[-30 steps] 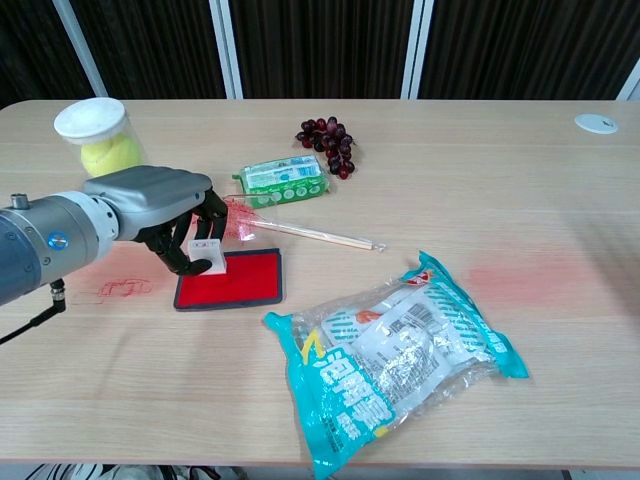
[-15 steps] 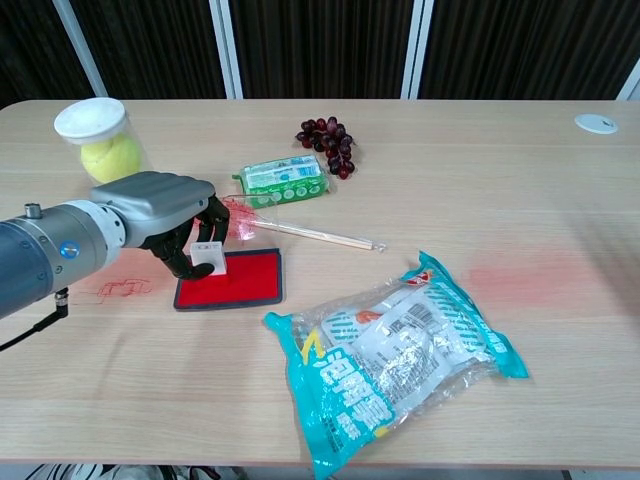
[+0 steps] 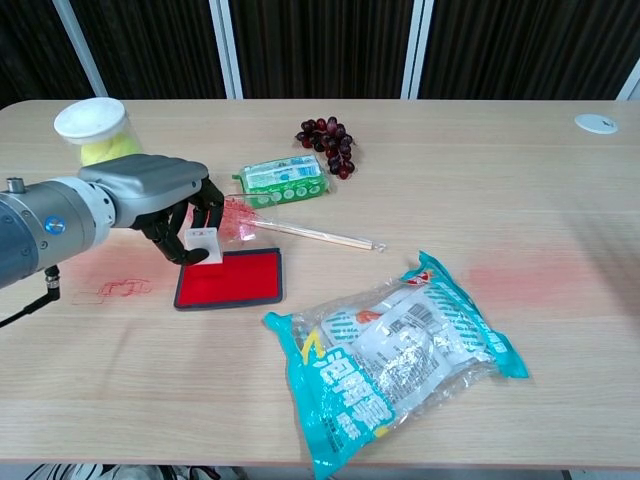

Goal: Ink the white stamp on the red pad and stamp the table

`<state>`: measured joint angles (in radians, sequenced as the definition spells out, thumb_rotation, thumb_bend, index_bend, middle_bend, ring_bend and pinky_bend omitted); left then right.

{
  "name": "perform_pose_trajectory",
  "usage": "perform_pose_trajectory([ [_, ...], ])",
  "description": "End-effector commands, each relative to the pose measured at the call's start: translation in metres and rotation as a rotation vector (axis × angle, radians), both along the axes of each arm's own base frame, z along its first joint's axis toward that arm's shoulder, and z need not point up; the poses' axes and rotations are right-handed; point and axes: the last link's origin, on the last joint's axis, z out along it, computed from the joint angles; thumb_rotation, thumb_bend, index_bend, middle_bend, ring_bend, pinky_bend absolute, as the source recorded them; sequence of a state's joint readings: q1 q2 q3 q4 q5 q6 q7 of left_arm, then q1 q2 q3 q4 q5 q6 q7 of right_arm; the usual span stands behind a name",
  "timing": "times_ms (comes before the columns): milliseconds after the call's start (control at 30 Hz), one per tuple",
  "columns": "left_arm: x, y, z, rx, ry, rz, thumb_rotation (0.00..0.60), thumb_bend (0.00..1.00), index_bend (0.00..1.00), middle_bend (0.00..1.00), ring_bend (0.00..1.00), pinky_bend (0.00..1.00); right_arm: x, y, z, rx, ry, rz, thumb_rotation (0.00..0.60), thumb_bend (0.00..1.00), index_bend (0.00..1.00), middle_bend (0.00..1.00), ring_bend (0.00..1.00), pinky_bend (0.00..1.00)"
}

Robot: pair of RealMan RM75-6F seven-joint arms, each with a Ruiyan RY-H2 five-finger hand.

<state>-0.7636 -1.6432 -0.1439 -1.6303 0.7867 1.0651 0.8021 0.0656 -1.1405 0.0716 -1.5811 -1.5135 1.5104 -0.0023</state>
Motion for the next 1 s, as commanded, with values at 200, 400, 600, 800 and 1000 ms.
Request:
perform_pose_trajectory([
  [200,-0.008,-0.004,-0.01,-0.023,0.022,0.01,0.6,0.47,0.7,0.68,0.53,0.61,0.0,0.0,0.0,0.0,0.0,0.0,0.6,0.17,0.13,0.0,0.0,0.19],
  [400,-0.01,-0.004,-0.009,-0.019,0.027,0.008,0.6,0.47,0.7,0.68,0.53,0.61,0.0,0.001,-0.001,-0.001,-0.001,0.0,0.6,0.18,0.13,0.0,0.0,0.19],
  [600,-0.001,0.001,0.005,0.007,-0.045,0.025,0.6,0.47,0.7,0.68,0.53,0.61,0.0,0.001,0.0,-0.002,-0.003,0.0,0.6,0.18,0.13,0.0,0.0,0.19],
  [800,0.008,0.003,0.024,0.024,-0.08,-0.001,0.6,0.47,0.7,0.68,0.53,0.61,0.0,0.0,0.0,-0.004,-0.003,-0.001,0.6,0.17,0.13,0.0,0.0,0.19],
  [1000,-0.003,-0.007,0.038,0.003,-0.066,-0.014,0.6,0.47,0.7,0.68,0.53,0.61,0.0,0.0,0.0,-0.004,-0.003,-0.002,0.6,0.17,0.13,0.0,0.0,0.19],
])
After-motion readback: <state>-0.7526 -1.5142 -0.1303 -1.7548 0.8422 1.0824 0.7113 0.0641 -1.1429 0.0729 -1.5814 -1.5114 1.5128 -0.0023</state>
